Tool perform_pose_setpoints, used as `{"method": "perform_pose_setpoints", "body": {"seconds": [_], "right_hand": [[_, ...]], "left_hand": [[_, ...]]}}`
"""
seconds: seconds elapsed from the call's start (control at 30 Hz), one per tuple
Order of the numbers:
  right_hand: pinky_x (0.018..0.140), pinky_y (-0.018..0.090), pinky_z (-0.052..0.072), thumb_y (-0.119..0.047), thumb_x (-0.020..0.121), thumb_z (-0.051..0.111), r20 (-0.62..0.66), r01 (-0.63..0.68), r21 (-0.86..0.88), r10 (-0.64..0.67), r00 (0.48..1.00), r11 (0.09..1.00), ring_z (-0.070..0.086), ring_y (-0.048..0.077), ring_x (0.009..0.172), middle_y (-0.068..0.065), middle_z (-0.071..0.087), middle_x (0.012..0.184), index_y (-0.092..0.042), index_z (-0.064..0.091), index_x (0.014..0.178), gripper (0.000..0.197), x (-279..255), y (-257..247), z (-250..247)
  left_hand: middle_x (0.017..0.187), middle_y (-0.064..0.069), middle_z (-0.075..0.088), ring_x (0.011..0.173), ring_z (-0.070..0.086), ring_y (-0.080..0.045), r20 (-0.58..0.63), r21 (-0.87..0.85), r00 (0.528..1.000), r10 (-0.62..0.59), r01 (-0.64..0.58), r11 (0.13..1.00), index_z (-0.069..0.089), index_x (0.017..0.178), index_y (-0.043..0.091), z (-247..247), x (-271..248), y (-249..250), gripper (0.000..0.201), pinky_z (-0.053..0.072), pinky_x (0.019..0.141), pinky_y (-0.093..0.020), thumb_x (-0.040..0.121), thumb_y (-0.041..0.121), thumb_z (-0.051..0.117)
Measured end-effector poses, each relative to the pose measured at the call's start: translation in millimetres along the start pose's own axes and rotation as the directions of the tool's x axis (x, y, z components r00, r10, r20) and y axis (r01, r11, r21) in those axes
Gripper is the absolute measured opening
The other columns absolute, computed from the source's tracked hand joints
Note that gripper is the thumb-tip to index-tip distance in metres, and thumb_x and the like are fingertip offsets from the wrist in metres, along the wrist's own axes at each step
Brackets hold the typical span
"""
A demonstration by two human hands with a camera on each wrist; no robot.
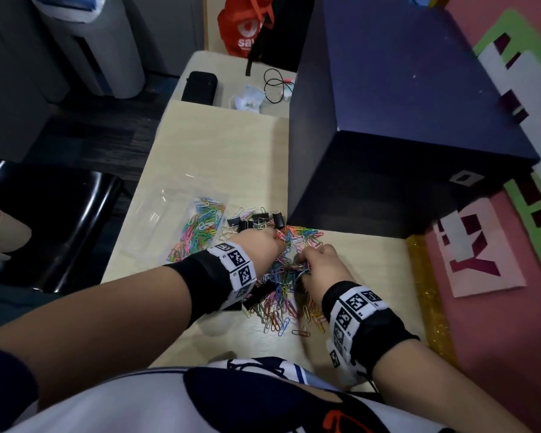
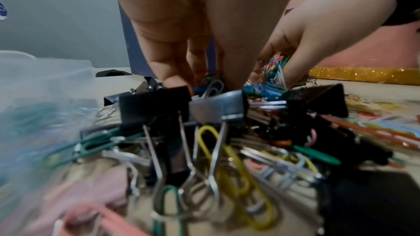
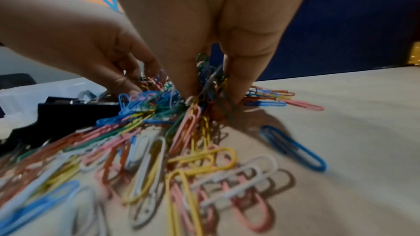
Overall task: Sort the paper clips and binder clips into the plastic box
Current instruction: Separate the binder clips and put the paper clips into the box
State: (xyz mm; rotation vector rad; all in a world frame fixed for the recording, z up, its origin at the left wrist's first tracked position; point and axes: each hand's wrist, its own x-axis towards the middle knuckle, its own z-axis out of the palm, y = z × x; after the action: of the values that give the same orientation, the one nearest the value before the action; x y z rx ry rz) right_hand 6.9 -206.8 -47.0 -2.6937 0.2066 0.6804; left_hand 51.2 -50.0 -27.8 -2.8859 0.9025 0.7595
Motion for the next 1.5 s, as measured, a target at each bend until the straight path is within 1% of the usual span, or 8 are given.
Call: {"method": "perform_pose_setpoints", "body": {"seconds": [0.2, 0.43, 0.63, 0.83, 1.07, 1.27, 1.4, 1.5], "right_hand": [[0.075, 0.020, 0.037, -0.015, 0.090, 0.058, -0.108, -0.059, 0.015, 0.061, 0.992, 0.998, 0.048, 0.018, 0.081, 0.006, 0.050, 0.116, -0.024, 0.059, 0.107, 0.019, 4.6, -0.3, -9.6], [0.077, 0.022, 0.035, -0.027, 0.088, 0.065, -0.152, 0.022, 0.088, -0.008, 0.988, 0.996, 0.054, 0.023, 0.098, 0.006, 0.052, 0.115, -0.021, 0.061, 0.109, 0.022, -1.4, -30.3, -29.2], [0.077, 0.027, 0.043, -0.029, 0.084, 0.068, -0.183, 0.176, 0.225, -0.136, 0.974, 0.958, 0.056, 0.021, 0.094, 0.000, 0.061, 0.104, -0.033, 0.059, 0.089, 0.011, 7.2, -84.7, -23.4], [0.076, 0.023, 0.041, -0.027, 0.084, 0.069, -0.191, 0.277, 0.354, -0.221, 0.957, 0.893, 0.058, 0.017, 0.093, -0.002, 0.065, 0.105, -0.022, 0.064, 0.102, 0.019, 21.4, -137.3, -9.4], [0.100, 0.031, 0.043, -0.027, 0.090, 0.060, -0.060, 0.262, 0.335, -0.257, 0.965, 0.905, 0.057, 0.022, 0.116, 0.002, 0.055, 0.135, -0.024, 0.046, 0.134, 0.046, 25.1, -145.8, -9.5], [0.090, 0.029, 0.044, -0.023, 0.094, 0.049, -0.127, 0.167, 0.072, -0.157, 0.979, 0.983, 0.058, 0.022, 0.103, 0.004, 0.058, 0.118, -0.020, 0.060, 0.112, 0.021, 24.4, -93.6, -22.3], [0.102, 0.038, 0.038, -0.013, 0.093, 0.044, 0.013, -0.059, -0.195, 0.063, 0.998, 0.979, 0.042, 0.031, 0.126, 0.011, 0.037, 0.141, -0.015, 0.039, 0.139, 0.047, 18.4, -47.4, -16.0], [0.112, 0.040, 0.027, 0.004, 0.082, 0.046, 0.094, 0.000, -0.214, 0.020, 0.995, 0.977, 0.021, 0.031, 0.141, 0.001, 0.010, 0.159, -0.026, 0.022, 0.149, 0.078, 7.0, -27.2, -6.9]], "left_hand": [[0.117, -0.011, 0.056, 0.110, 0.056, -0.029, -0.129, -0.195, 0.992, -0.013, -0.012, 0.981, 0.053, 0.124, 0.015, -4.9, -4.2, -9.8, 0.034, 0.046, 0.087, -0.036, 0.092, 0.027, 0.056], [0.109, -0.006, 0.066, 0.102, 0.060, -0.024, -0.334, -0.486, 0.924, -0.186, 0.000, 0.874, 0.061, 0.120, 0.022, -17.5, -25.7, -37.9, 0.040, 0.045, 0.087, -0.030, 0.084, 0.039, 0.066], [0.106, -0.004, 0.069, 0.094, 0.063, -0.021, -0.329, -0.610, 0.841, -0.430, 0.159, 0.777, 0.064, 0.113, 0.020, -16.9, -58.9, -86.1, 0.037, 0.043, 0.080, -0.025, 0.081, 0.037, 0.071], [0.104, -0.003, 0.069, 0.094, 0.063, -0.020, -0.231, -0.636, 0.812, -0.537, 0.292, 0.714, 0.064, 0.114, 0.020, -1.7, -76.2, -108.2, 0.038, 0.043, 0.078, -0.024, 0.080, 0.034, 0.073], [0.111, 0.000, 0.070, 0.100, 0.065, -0.016, -0.163, -0.644, 0.851, -0.498, 0.291, 0.707, 0.059, 0.124, 0.020, 4.8, -77.5, -109.0, 0.041, 0.047, 0.093, -0.027, 0.085, 0.026, 0.067], [0.099, 0.000, 0.070, 0.091, 0.063, -0.019, -0.214, -0.563, 0.890, -0.401, 0.223, 0.796, 0.066, 0.107, 0.021, -3.5, -71.1, -91.9, 0.023, 0.047, 0.081, -0.026, 0.086, 0.018, 0.058], [0.102, 0.000, 0.068, 0.096, 0.061, -0.019, -0.203, -0.470, 0.951, -0.232, 0.113, 0.875, 0.066, 0.108, 0.022, -5.7, -62.4, -64.6, 0.024, 0.044, 0.082, -0.025, 0.088, 0.018, 0.054], [0.113, -0.002, 0.062, 0.107, 0.057, -0.020, -0.157, -0.380, 0.984, -0.089, 0.024, 0.925, 0.062, 0.116, 0.023, -4.8, -52.9, -44.3, 0.028, 0.045, 0.089, -0.029, 0.090, 0.019, 0.051]]}}
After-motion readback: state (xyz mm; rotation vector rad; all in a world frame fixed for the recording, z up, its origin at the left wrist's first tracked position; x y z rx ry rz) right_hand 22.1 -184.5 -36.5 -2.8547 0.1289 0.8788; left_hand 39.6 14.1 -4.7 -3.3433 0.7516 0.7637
